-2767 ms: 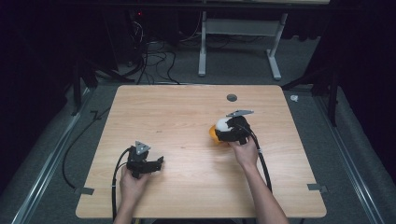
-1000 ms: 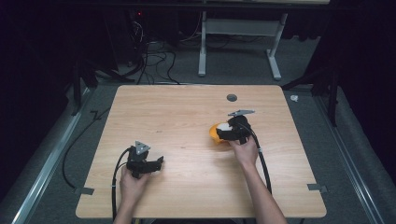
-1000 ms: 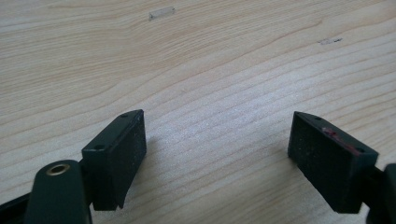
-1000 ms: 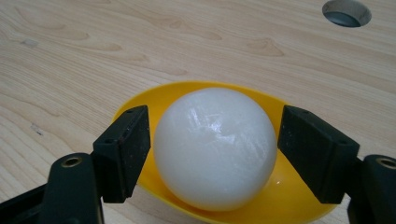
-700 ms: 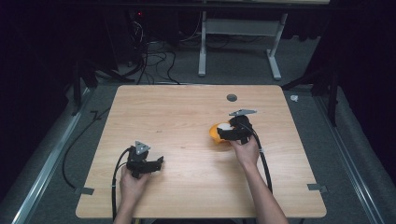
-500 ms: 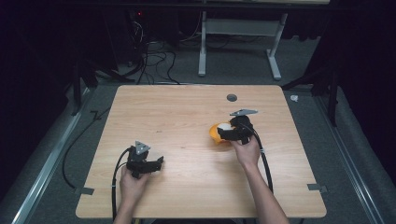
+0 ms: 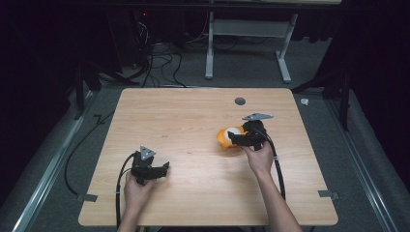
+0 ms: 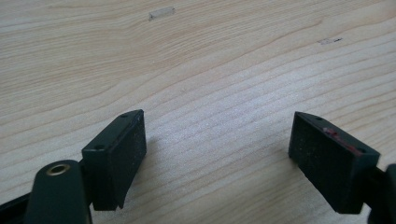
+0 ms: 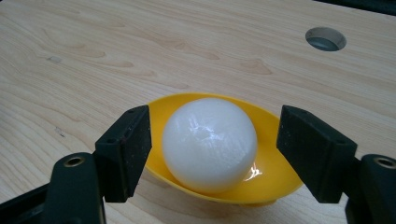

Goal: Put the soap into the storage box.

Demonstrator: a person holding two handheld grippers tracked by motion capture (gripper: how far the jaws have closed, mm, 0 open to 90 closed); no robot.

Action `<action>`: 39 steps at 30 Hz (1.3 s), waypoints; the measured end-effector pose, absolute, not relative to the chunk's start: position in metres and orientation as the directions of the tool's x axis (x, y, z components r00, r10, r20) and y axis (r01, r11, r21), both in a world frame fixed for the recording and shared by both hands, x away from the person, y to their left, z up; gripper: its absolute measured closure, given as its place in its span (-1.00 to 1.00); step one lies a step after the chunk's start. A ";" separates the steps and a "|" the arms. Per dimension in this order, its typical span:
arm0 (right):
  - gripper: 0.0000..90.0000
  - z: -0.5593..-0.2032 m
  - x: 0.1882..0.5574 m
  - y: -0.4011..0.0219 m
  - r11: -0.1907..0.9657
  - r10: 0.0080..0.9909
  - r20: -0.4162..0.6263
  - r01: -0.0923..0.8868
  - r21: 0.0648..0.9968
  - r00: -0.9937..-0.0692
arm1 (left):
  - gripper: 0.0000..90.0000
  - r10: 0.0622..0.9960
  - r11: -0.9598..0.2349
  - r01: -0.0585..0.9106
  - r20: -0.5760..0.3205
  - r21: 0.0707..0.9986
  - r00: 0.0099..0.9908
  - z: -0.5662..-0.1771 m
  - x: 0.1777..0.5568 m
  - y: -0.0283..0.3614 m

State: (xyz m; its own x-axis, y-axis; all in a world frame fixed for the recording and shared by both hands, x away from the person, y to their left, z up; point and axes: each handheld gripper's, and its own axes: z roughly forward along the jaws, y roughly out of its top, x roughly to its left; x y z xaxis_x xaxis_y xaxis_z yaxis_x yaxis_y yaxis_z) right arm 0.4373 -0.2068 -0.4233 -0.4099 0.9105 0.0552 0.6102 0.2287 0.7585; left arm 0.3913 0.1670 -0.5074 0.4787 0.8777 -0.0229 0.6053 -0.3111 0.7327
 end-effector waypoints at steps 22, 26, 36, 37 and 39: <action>-0.39 -0.421 0.422 -0.225 0.222 0.923 0.031 0.597 0.771 -0.384 | -0.56 0.877 -0.315 0.605 -0.018 0.731 0.480 -0.507 0.391 0.167; -0.39 -0.420 0.419 -0.230 0.217 0.924 0.034 0.593 0.776 -0.382 | -0.56 0.877 -0.315 0.605 -0.019 0.731 0.479 -0.507 0.391 0.166; -0.38 -0.416 0.409 -0.239 0.199 0.932 0.030 0.580 0.790 -0.361 | -0.56 0.877 -0.316 0.605 -0.018 0.731 0.480 -0.507 0.391 0.167; -0.38 -0.416 0.408 -0.240 0.200 0.932 0.029 0.579 0.790 -0.361 | -0.56 0.877 -0.315 0.605 -0.019 0.731 0.480 -0.507 0.391 0.166; -0.38 -0.416 0.406 -0.243 0.194 0.934 0.032 0.580 0.791 -0.355 | -0.56 0.877 -0.316 0.605 -0.018 0.731 0.480 -0.507 0.391 0.167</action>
